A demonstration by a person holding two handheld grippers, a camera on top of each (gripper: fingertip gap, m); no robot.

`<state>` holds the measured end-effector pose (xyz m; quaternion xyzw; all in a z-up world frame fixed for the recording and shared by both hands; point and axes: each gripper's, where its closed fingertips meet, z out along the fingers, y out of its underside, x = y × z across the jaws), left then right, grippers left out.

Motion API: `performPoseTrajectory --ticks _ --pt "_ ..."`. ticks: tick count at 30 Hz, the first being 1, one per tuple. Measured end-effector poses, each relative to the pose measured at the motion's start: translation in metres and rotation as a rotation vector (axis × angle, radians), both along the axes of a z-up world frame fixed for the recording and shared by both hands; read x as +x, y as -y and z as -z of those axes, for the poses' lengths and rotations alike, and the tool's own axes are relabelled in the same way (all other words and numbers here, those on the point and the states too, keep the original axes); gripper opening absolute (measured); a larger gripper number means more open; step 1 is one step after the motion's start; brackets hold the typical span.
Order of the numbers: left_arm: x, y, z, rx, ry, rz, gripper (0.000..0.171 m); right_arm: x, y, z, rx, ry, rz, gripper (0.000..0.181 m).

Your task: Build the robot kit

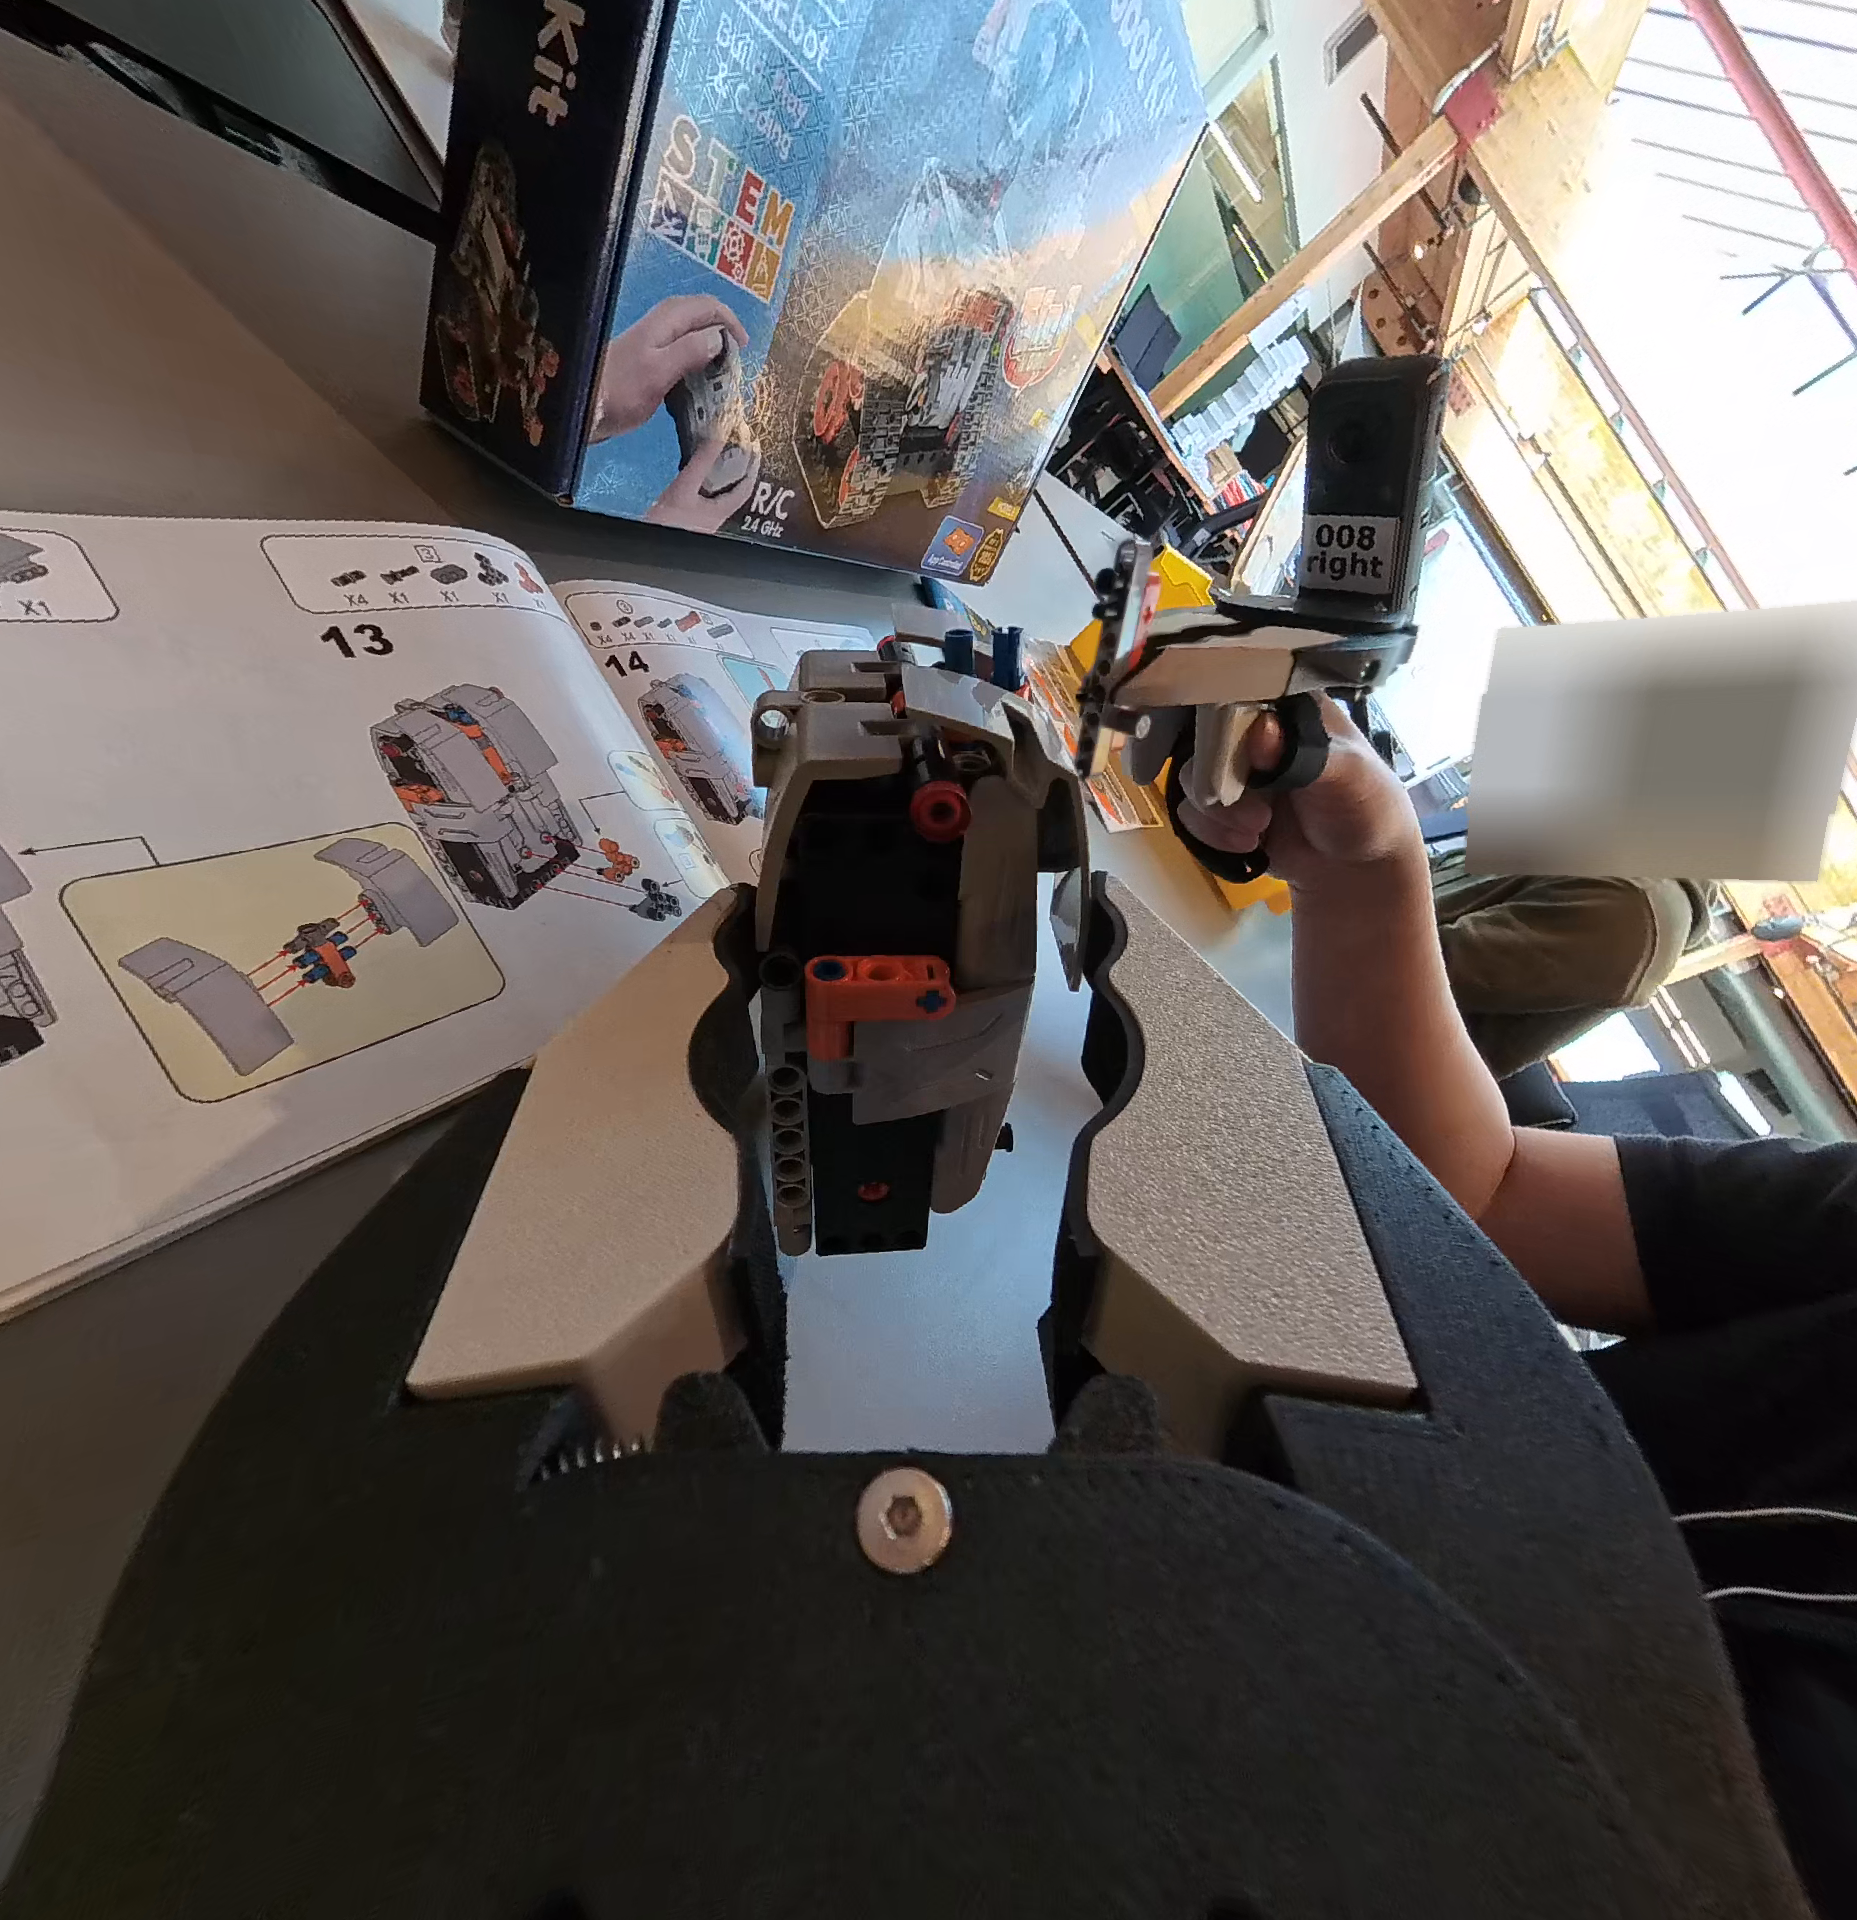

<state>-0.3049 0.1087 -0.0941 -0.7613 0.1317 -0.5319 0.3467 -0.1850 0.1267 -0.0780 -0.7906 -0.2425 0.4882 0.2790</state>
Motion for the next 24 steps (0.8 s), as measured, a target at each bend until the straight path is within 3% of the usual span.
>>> performPoseTrajectory --ticks 12,24 --pt "-0.001 0.000 0.001 -0.022 -0.001 -0.032 0.061 -0.091 0.057 0.003 -0.025 -0.056 -0.177 0.007" --pt "-0.001 -0.001 0.001 -0.031 -0.005 -0.045 0.061 -0.098 0.061 0.011 -0.016 -0.010 -0.169 0.007"
